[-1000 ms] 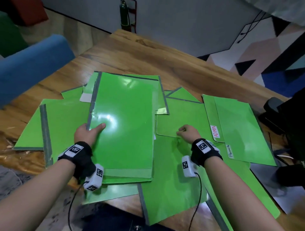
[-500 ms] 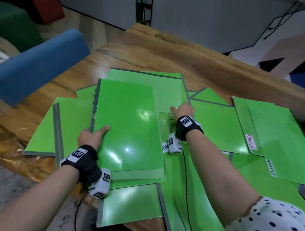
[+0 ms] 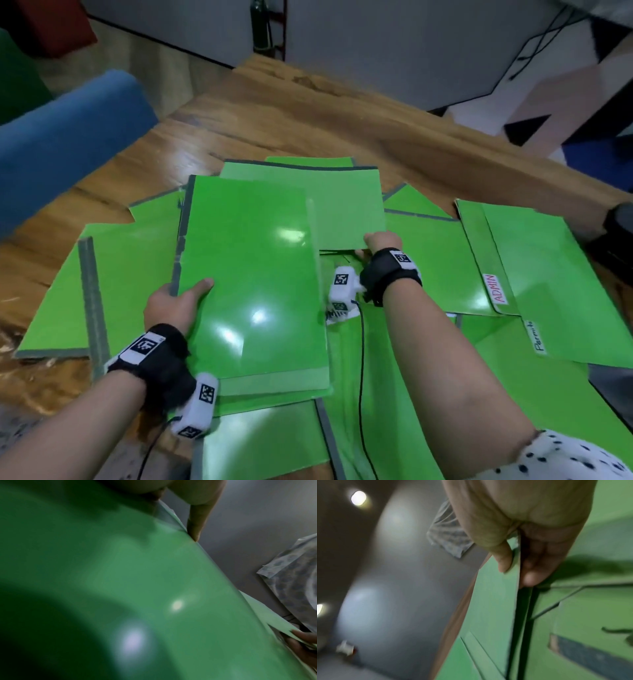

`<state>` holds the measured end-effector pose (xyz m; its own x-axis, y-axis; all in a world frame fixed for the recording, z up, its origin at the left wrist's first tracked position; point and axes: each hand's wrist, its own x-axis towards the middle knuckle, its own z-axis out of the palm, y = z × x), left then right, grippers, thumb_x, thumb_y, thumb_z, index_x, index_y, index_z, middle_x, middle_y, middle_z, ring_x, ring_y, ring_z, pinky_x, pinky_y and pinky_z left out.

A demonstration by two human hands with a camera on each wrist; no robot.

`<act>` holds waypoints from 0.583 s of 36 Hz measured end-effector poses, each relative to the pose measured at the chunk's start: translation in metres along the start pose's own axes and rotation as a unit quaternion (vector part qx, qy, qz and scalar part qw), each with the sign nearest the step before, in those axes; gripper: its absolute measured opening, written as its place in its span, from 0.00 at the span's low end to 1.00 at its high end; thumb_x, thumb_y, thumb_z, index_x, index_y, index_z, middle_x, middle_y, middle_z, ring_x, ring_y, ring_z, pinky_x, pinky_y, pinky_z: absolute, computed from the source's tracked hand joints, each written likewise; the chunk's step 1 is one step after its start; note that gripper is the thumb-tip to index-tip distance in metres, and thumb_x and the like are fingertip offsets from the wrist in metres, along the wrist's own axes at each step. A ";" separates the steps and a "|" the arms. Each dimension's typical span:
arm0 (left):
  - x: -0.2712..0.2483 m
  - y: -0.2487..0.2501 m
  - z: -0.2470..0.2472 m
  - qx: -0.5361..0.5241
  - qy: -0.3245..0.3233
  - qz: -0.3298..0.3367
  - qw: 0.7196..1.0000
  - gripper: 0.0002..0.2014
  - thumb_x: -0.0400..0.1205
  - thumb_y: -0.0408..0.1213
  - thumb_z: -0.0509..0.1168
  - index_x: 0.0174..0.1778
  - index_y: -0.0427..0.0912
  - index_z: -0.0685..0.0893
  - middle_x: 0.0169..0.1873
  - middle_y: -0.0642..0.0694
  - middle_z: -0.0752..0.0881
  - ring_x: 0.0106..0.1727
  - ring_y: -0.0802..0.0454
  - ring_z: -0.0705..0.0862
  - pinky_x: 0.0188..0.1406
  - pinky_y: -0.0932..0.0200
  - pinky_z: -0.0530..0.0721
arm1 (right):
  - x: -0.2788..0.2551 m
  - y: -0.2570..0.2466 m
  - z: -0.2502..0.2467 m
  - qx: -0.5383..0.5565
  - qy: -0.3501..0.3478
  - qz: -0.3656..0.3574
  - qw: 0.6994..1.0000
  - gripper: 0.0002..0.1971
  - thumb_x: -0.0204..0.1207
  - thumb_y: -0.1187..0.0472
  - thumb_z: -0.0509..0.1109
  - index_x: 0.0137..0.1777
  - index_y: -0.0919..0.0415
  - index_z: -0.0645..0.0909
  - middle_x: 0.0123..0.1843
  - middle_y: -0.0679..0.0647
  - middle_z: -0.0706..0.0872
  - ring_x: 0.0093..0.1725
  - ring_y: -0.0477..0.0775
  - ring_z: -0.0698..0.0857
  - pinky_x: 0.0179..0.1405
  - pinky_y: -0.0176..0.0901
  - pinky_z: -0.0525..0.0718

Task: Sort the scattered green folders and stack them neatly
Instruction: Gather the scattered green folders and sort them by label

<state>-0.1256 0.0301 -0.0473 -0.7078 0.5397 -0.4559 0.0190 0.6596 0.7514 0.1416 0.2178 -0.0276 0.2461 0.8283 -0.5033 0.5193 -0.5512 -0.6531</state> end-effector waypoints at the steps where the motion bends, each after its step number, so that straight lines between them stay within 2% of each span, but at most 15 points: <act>1: -0.002 0.002 0.000 0.001 -0.004 0.002 1.000 0.41 0.72 0.54 0.73 0.76 0.36 0.69 0.71 0.38 0.77 0.67 0.37 0.77 0.68 0.41 0.74 | 0.000 0.009 -0.011 0.064 0.009 0.006 0.998 0.22 0.83 0.51 0.60 0.68 0.68 0.75 0.65 0.62 0.82 0.62 0.62 0.83 0.46 0.41 0.85; 2: -0.006 0.004 0.002 -0.001 -0.008 0.003 1.000 0.42 0.71 0.54 0.73 0.76 0.36 0.69 0.70 0.38 0.78 0.66 0.37 0.78 0.67 0.42 0.75 | -0.004 0.020 -0.021 0.124 0.007 0.000 0.992 0.22 0.83 0.49 0.60 0.66 0.68 0.75 0.61 0.63 0.83 0.57 0.61 0.84 0.51 0.46 0.86; 3: -0.009 0.006 0.003 -0.003 -0.013 0.005 1.000 0.42 0.71 0.54 0.73 0.76 0.36 0.69 0.69 0.38 0.78 0.64 0.38 0.79 0.66 0.42 0.76 | -0.010 0.027 -0.030 0.234 0.015 0.032 0.972 0.21 0.84 0.52 0.59 0.68 0.68 0.73 0.61 0.65 0.82 0.51 0.59 0.85 0.52 0.48 0.87; 4: -0.012 0.008 0.005 -0.005 -0.019 0.006 1.000 0.41 0.71 0.54 0.74 0.76 0.36 0.69 0.68 0.38 0.79 0.63 0.38 0.79 0.66 0.42 0.76 | -0.019 0.034 -0.040 0.343 0.017 0.057 0.937 0.20 0.85 0.58 0.58 0.73 0.67 0.68 0.66 0.67 0.79 0.45 0.57 0.84 0.49 0.48 0.88; 5: -0.017 0.012 0.007 -0.009 -0.026 0.008 1.000 0.41 0.71 0.53 0.74 0.76 0.36 0.69 0.68 0.37 0.79 0.63 0.38 0.79 0.66 0.41 0.76 | -0.024 0.047 -0.051 0.388 0.037 0.058 0.919 0.21 0.85 0.64 0.58 0.77 0.67 0.64 0.71 0.69 0.75 0.40 0.55 0.82 0.42 0.45 0.90; 7: -0.026 0.017 0.014 -0.020 -0.042 0.008 0.999 0.41 0.71 0.52 0.74 0.76 0.35 0.69 0.67 0.37 0.79 0.62 0.39 0.79 0.67 0.41 0.76 | -0.040 0.072 -0.071 0.425 0.073 0.086 0.898 0.24 0.83 0.70 0.58 0.79 0.67 0.61 0.75 0.70 0.70 0.37 0.53 0.81 0.33 0.41 0.89; 9: -0.037 0.021 0.021 -0.023 -0.056 0.007 0.998 0.40 0.72 0.51 0.74 0.76 0.34 0.69 0.66 0.36 0.79 0.56 0.42 0.78 0.65 0.43 0.76 | -0.059 0.103 -0.083 0.424 0.081 0.097 0.897 0.29 0.81 0.75 0.60 0.81 0.66 0.57 0.77 0.68 0.67 0.37 0.54 0.84 0.29 0.39 0.89; 11: -0.048 0.024 0.029 -0.019 -0.065 0.002 0.998 0.40 0.72 0.50 0.74 0.75 0.34 0.69 0.65 0.36 0.79 0.56 0.41 0.78 0.63 0.43 0.77 | -0.077 0.132 -0.090 0.398 0.055 0.116 0.908 0.30 0.78 0.78 0.61 0.79 0.66 0.59 0.72 0.66 0.70 0.38 0.58 0.87 0.25 0.40 0.89; 12: -0.054 0.027 0.033 -0.016 -0.068 -0.001 0.998 0.40 0.72 0.50 0.74 0.75 0.33 0.70 0.65 0.36 0.79 0.59 0.39 0.79 0.64 0.43 0.77 | -0.085 0.144 -0.093 0.370 0.028 0.125 0.920 0.25 0.77 0.79 0.62 0.73 0.68 0.64 0.66 0.65 0.72 0.40 0.61 0.87 0.25 0.41 0.89; 14: -0.064 0.032 0.043 -0.013 -0.073 -0.002 0.997 0.38 0.72 0.49 0.74 0.73 0.33 0.72 0.64 0.35 0.80 0.62 0.37 0.79 0.65 0.41 0.77 | -0.096 0.166 -0.098 0.297 0.008 0.157 0.942 0.14 0.75 0.78 0.65 0.59 0.73 0.72 0.54 0.64 0.78 0.47 0.65 0.85 0.30 0.47 0.88; 15: -0.069 0.034 0.048 -0.014 -0.075 -0.001 0.997 0.37 0.72 0.49 0.74 0.73 0.33 0.73 0.64 0.36 0.81 0.62 0.38 0.79 0.65 0.41 0.77 | -0.096 0.175 -0.101 0.272 0.018 0.160 0.949 0.12 0.74 0.74 0.68 0.56 0.75 0.75 0.50 0.64 0.81 0.50 0.67 0.84 0.36 0.49 0.88; 17: -0.078 0.039 0.059 -0.014 -0.077 0.001 0.997 0.37 0.72 0.49 0.74 0.72 0.33 0.73 0.63 0.36 0.81 0.61 0.38 0.80 0.65 0.42 0.78 | -0.098 0.183 -0.109 0.273 0.034 0.157 0.948 0.16 0.74 0.65 0.72 0.56 0.76 0.79 0.47 0.62 0.85 0.47 0.63 0.85 0.45 0.48 0.84; 18: -0.082 0.040 0.063 -0.013 -0.079 0.001 0.997 0.37 0.72 0.49 0.75 0.72 0.33 0.73 0.63 0.36 0.81 0.61 0.38 0.80 0.64 0.42 0.78 | -0.099 0.182 -0.113 0.285 0.032 0.152 0.946 0.16 0.74 0.60 0.73 0.55 0.72 0.79 0.48 0.61 0.86 0.47 0.61 0.86 0.48 0.49 0.83; 19: -0.086 0.040 0.068 -0.012 -0.080 0.003 0.997 0.37 0.72 0.49 0.75 0.73 0.33 0.73 0.63 0.36 0.81 0.61 0.38 0.80 0.64 0.43 0.79 | -0.098 0.181 -0.116 0.277 0.035 0.150 0.949 0.19 0.74 0.56 0.74 0.58 0.70 0.79 0.53 0.59 0.85 0.52 0.60 0.85 0.55 0.51 0.83; 21: -0.093 0.040 0.075 -0.009 -0.082 0.005 0.997 0.38 0.71 0.50 0.75 0.72 0.33 0.73 0.62 0.37 0.82 0.61 0.37 0.81 0.63 0.43 0.79 | -0.095 0.174 -0.123 0.235 0.041 0.152 0.959 0.30 0.74 0.53 0.74 0.68 0.74 0.73 0.67 0.65 0.80 0.66 0.65 0.80 0.65 0.54 0.77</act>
<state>-0.0058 0.0454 -0.0104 -0.5822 0.6251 -0.5198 0.0116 0.6457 0.7635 0.3087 0.0556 -0.0237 0.4017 0.6170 -0.6767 -0.0074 -0.7367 -0.6762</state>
